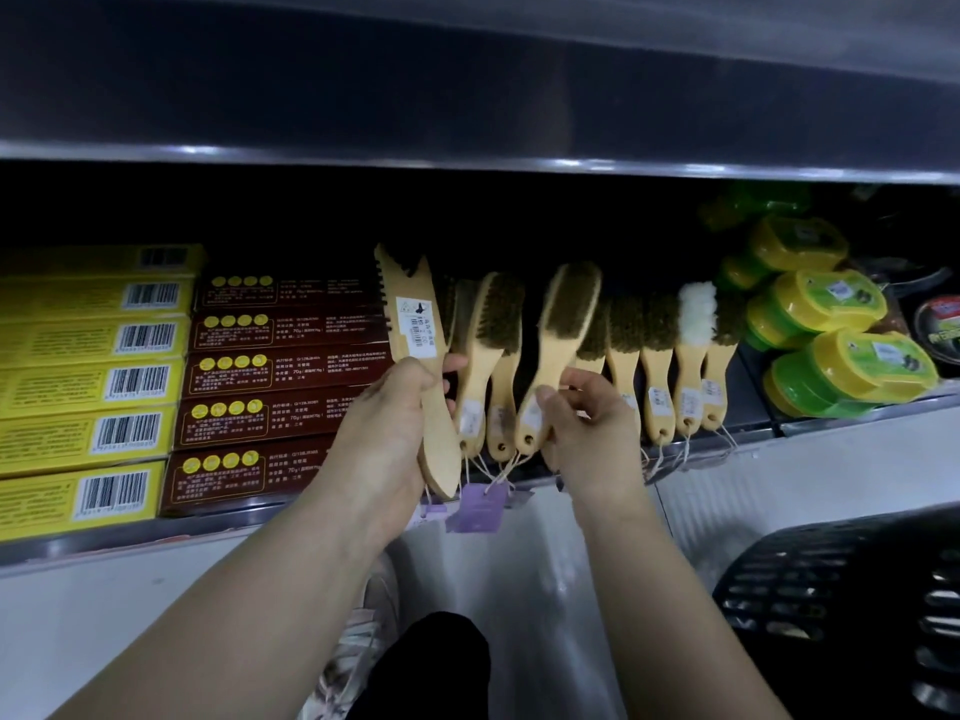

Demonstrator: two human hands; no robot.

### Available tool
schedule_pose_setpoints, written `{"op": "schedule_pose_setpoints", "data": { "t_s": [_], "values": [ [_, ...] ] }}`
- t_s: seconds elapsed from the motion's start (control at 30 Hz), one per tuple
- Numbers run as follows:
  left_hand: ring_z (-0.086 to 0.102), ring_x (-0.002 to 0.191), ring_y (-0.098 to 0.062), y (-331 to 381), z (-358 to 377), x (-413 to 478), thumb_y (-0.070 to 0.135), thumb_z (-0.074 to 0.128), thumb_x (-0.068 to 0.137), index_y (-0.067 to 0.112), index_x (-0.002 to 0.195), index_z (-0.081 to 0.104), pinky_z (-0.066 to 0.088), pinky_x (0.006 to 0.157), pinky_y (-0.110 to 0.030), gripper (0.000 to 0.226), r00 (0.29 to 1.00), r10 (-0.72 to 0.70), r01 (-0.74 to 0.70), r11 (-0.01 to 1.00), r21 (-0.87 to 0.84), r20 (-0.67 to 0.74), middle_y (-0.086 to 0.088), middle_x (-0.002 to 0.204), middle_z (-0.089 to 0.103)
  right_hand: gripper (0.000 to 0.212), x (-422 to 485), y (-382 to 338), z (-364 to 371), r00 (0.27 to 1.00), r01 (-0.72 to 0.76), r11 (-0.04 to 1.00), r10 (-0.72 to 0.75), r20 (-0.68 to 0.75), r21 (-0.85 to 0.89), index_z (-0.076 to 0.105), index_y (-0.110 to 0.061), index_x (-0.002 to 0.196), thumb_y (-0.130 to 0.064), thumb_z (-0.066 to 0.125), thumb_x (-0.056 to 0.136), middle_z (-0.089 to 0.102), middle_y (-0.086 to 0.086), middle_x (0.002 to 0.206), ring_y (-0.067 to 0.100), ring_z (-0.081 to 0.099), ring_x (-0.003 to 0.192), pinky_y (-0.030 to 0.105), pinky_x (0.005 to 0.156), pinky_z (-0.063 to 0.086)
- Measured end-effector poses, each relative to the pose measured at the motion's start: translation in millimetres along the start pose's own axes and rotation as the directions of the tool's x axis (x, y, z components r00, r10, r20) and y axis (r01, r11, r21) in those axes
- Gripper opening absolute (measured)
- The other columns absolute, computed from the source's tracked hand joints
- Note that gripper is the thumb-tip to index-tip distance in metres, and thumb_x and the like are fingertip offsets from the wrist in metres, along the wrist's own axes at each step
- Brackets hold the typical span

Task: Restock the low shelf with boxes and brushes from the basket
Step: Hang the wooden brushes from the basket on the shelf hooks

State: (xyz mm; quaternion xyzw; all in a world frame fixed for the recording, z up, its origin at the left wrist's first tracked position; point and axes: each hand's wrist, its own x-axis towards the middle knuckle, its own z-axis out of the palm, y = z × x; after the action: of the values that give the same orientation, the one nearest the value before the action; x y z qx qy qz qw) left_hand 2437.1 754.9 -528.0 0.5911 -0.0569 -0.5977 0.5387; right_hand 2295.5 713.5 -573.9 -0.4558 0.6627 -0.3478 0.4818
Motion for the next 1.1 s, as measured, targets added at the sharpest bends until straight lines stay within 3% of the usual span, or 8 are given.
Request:
{"op": "schedule_pose_setpoints", "data": {
  "t_s": [0.17, 0.4, 0.6, 0.67, 0.77, 0.9, 1.0, 1.1],
  "values": [
    [0.059, 0.102, -0.027, -2, -2, 0, 0.005, 0.037, 0.092, 0.017, 0.1, 0.07, 0.044, 0.097, -0.048, 0.035, 0.996, -0.025, 0.013, 0.991, 0.13, 0.09, -0.001, 0.111, 0.069, 0.031, 3, 8, 19, 0.993, 0.087, 0.96, -0.061, 0.104, -0.264, 0.058, -0.016, 0.12, -0.023, 0.06, 0.09, 0.061, -0.004, 0.076, 0.006, 0.057, 0.065, 0.012, 0.057, 0.044],
    [0.065, 0.094, -0.023, -6, -3, 7, 0.005, 0.056, 0.09, 0.02, 0.1, 0.065, 0.05, 0.088, -0.043, 0.021, 0.957, 0.087, -0.2, 0.888, 0.415, 0.276, -0.005, 0.101, 0.07, 0.026, 2, 4, 20, 0.967, 0.247, 0.85, -0.189, 0.168, -0.465, 0.058, -0.016, 0.117, -0.022, 0.056, 0.091, 0.062, 0.004, 0.101, 0.022, 0.061, 0.09, 0.029, 0.073, 0.049],
    [0.069, 0.084, -0.012, -7, 11, 21, 0.003, 0.067, 0.082, 0.025, 0.091, 0.064, 0.056, 0.074, -0.027, 0.024, 0.955, 0.182, -0.275, 0.841, 0.467, 0.235, 0.005, 0.095, 0.07, 0.039, 1, 3, 10, 0.973, 0.222, 0.91, -0.184, 0.138, -0.351, 0.047, -0.019, 0.134, -0.017, 0.05, 0.095, 0.057, 0.003, 0.116, 0.018, 0.057, 0.105, 0.026, 0.086, 0.046],
    [0.068, 0.075, -0.005, -10, 13, 22, 0.003, 0.07, 0.079, 0.027, 0.086, 0.064, 0.056, 0.068, -0.021, 0.026, 0.949, 0.21, -0.299, 0.834, 0.464, 0.235, 0.008, 0.088, 0.07, 0.029, -2, 1, 5, 0.976, 0.215, 0.94, -0.2, 0.083, -0.266, 0.057, -0.016, 0.123, -0.017, 0.041, 0.099, 0.059, 0.003, 0.116, 0.018, 0.057, 0.106, 0.032, 0.094, 0.046],
    [0.067, 0.067, -0.001, -11, 15, 21, 0.003, 0.07, 0.08, 0.03, 0.085, 0.064, 0.052, 0.056, -0.014, 0.028, 0.926, 0.248, -0.355, 0.827, 0.436, 0.283, 0.012, 0.08, 0.072, 0.021, -11, -4, -5, 0.969, 0.152, 0.988, -0.148, 0.199, -0.007, 0.067, -0.017, 0.097, -0.022, 0.047, 0.097, 0.07, 0.0, 0.088, 0.016, 0.065, 0.083, 0.035, 0.074, 0.053],
    [0.066, 0.09, -0.004, -8, 20, 22, 0.011, 0.064, 0.086, 0.034, 0.098, 0.065, 0.053, 0.08, -0.019, 0.027, 0.879, 0.273, -0.447, 0.759, 0.473, 0.392, 0.013, 0.093, 0.071, 0.021, -12, -4, -21, 0.917, 0.064, 0.979, -0.134, 0.377, 0.193, 0.067, -0.013, 0.109, -0.009, 0.058, 0.09, 0.072, 0.01, 0.093, 0.025, 0.068, 0.084, 0.035, 0.074, 0.057],
    [0.062, 0.096, -0.002, -8, 20, 26, 0.019, 0.062, 0.088, 0.025, 0.118, 0.062, 0.048, 0.085, -0.012, 0.031, 0.86, 0.265, -0.49, 0.662, 0.567, 0.436, 0.014, 0.106, 0.064, 0.019, -3, -4, -29, 0.966, 0.073, 0.968, -0.128, 0.224, 0.239, 0.066, -0.018, 0.102, -0.006, 0.06, 0.088, 0.071, -0.001, 0.081, 0.009, 0.066, 0.07, 0.02, 0.062, 0.053],
    [0.056, 0.098, 0.004, -14, 18, 28, 0.019, 0.062, 0.088, 0.022, 0.127, 0.054, 0.043, 0.074, -0.003, 0.04, 0.857, 0.238, -0.507, 0.543, 0.669, 0.457, 0.012, 0.116, 0.057, 0.012, 12, 2, -32, 0.995, 0.096, 0.995, -0.095, 0.035, -0.004, 0.062, -0.021, 0.097, -0.012, 0.062, 0.088, 0.067, -0.005, 0.08, 0.009, 0.062, 0.07, 0.027, 0.07, 0.053]
  ]
}}
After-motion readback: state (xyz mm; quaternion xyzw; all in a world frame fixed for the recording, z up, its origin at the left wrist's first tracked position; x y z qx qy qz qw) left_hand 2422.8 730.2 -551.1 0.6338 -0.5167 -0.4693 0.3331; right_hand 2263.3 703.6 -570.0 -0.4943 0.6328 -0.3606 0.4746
